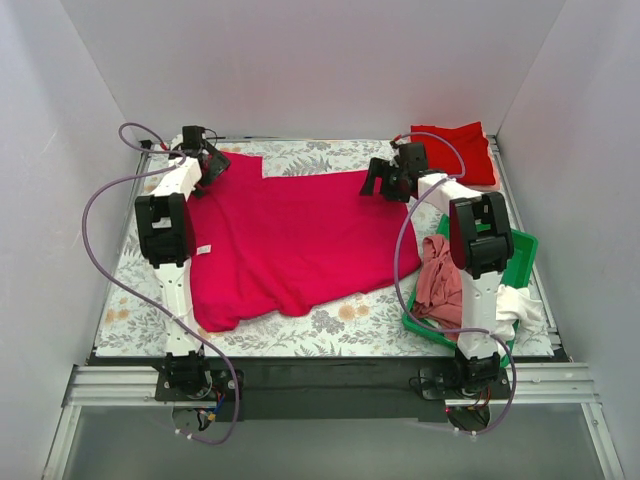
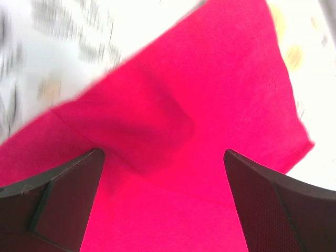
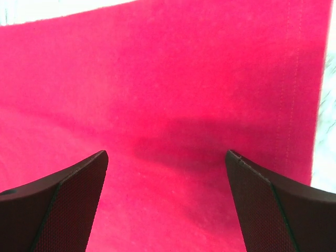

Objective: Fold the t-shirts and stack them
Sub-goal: Flatten the tshirt out

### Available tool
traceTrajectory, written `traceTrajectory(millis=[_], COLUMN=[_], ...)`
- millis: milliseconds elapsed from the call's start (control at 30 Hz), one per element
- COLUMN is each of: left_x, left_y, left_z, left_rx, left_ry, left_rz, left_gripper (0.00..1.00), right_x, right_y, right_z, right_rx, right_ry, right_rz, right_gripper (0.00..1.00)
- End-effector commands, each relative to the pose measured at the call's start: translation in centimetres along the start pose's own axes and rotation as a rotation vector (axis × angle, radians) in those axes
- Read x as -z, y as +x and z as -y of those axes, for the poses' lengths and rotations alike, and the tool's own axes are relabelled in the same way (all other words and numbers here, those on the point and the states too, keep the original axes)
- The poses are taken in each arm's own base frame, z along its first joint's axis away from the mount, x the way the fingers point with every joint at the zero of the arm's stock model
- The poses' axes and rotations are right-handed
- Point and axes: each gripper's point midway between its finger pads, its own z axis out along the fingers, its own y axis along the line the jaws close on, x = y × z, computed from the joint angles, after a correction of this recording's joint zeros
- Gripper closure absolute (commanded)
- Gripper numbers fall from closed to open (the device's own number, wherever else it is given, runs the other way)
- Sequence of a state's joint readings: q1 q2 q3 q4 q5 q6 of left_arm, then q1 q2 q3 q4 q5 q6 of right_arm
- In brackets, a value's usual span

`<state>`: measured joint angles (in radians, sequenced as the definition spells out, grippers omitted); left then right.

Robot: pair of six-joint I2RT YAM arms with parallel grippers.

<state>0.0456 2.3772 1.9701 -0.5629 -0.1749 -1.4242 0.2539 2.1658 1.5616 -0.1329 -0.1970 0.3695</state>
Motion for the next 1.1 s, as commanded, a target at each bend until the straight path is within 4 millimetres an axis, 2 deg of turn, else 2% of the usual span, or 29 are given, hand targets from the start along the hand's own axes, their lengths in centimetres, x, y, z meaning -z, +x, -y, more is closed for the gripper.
traceTrajectory(millis=[0,33,67,100,133,200,233,267,367,433,467,500,567,600,667,700,767,800,833,867,900,933,967,1000,1033,1067], left_x=[-3.8,-4.0,-4.2,-4.6,-4.7,-4.3,-3.9,-3.5,-1.1,1.9,2.7,5.7,8.2,10.4,12.4,14.1,16.2,19.0,18.8,19.5,22.2,21.8,22.5,24.9,24.5,25.4], left_y=[1.9,0.7,0.9,0.8,0.3,-0.3,-1.1,-1.6,-4.6,-6.5,-6.4,-7.7,-7.3,-6.5,-4.7,-2.1,0.2,0.6,5.4,7.3,8.4,12.2,13.5,15.4,18.9,20.5], left_z=[-3.2,-2.0,-1.4,-1.2,-0.5,0.5,1.3,1.7,3.1,4.4,4.3,5.1,5.3,4.7,3.5,1.7,0.6,-0.1,-1.9,-3.2,-2.9,-5.6,-6.5,-6.1,-8.8,-9.3], left_rx=[-0.053,-0.058,-0.078,-0.081,-0.084,-0.088,-0.087,-0.088,-0.093,-0.090,-0.088,-0.080,-0.056,-0.055,-0.025,-0.021,0.017,0.034,0.012,0.053,0.052,0.023,0.050,0.027,0.015,0.026], left_ry=[-0.059,-0.017,0.013,0.029,0.057,0.098,0.118,0.127,0.142,0.178,0.181,0.217,0.248,0.253,0.238,0.215,0.220,0.247,0.208,0.184,0.244,0.199,0.195,0.261,0.226,0.249], left_rz=[-0.103,-0.074,-0.079,-0.074,-0.056,-0.046,-0.028,-0.015,0.059,0.095,0.087,0.114,0.097,0.088,0.063,0.031,0.023,0.046,-0.022,-0.033,-0.015,-0.066,-0.075,-0.093,-0.164,-0.201], left_gripper=[0.02,0.02,0.02,0.02,0.02,0.02,0.02,0.02,0.02,0.02,0.02,0.02,0.02,0.02,0.02,0.02,0.02,0.02,0.02,0.02,0.02,0.02,0.02,0.02,0.02,0.02], right_x=[-1.6,-2.7,-3.1,-4.0,-4.0,-4.2,-3.8,-3.5,-1.2,1.6,2.4,4.9,6.8,8.5,9.9,11.2,12.0,13.0,13.3,13.6,14.9,14.6,14.9,15.8,15.7,16.0], right_y=[-1.6,-1.1,-1.7,-1.3,-3.0,-3.9,-5.3,-5.8,-9.3,-11.3,-11.2,-12.3,-11.7,-10.3,-8.0,-5.3,-2.1,0.8,3.0,4.3,4.7,8.2,9.1,10.0,12.5,13.3], right_z=[2.5,2.8,2.6,2.9,2.0,1.7,1.1,1.0,-0.1,-1.6,-1.9,-3.1,-3.9,-4.3,-5.3,-5.0,-5.6,-5.1,-5.4,-5.5,-5.5,-4.5,-4.4,-4.3,-3.5,-3.1], right_rx=[-0.037,-0.034,-0.014,-0.016,0.001,0.021,0.038,0.049,0.106,0.150,0.159,0.178,0.205,0.214,0.234,0.229,0.221,0.212,0.209,0.184,0.165,0.154,0.143,0.115,0.106,0.099], right_ry=[0.054,0.047,0.034,0.030,0.001,-0.012,-0.019,-0.015,0.005,-0.007,-0.004,-0.009,0.010,0.014,0.024,0.040,0.058,0.071,0.071,0.062,0.071,0.080,0.075,0.071,0.081,0.085], right_rz=[0.000,-0.025,-0.019,-0.034,-0.004,0.004,0.034,0.043,0.120,0.168,0.167,0.206,0.215,0.203,0.182,0.152,0.132,0.104,0.079,0.076,0.099,0.035,0.029,0.035,-0.007,-0.014], right_gripper=[0.02,0.02,0.02,0.02,0.02,0.02,0.02,0.02,0.02,0.02,0.02,0.02,0.02,0.02,0.02,0.02,0.02,0.02,0.02,0.02,0.02,0.02,0.02,0.02,0.02,0.03])
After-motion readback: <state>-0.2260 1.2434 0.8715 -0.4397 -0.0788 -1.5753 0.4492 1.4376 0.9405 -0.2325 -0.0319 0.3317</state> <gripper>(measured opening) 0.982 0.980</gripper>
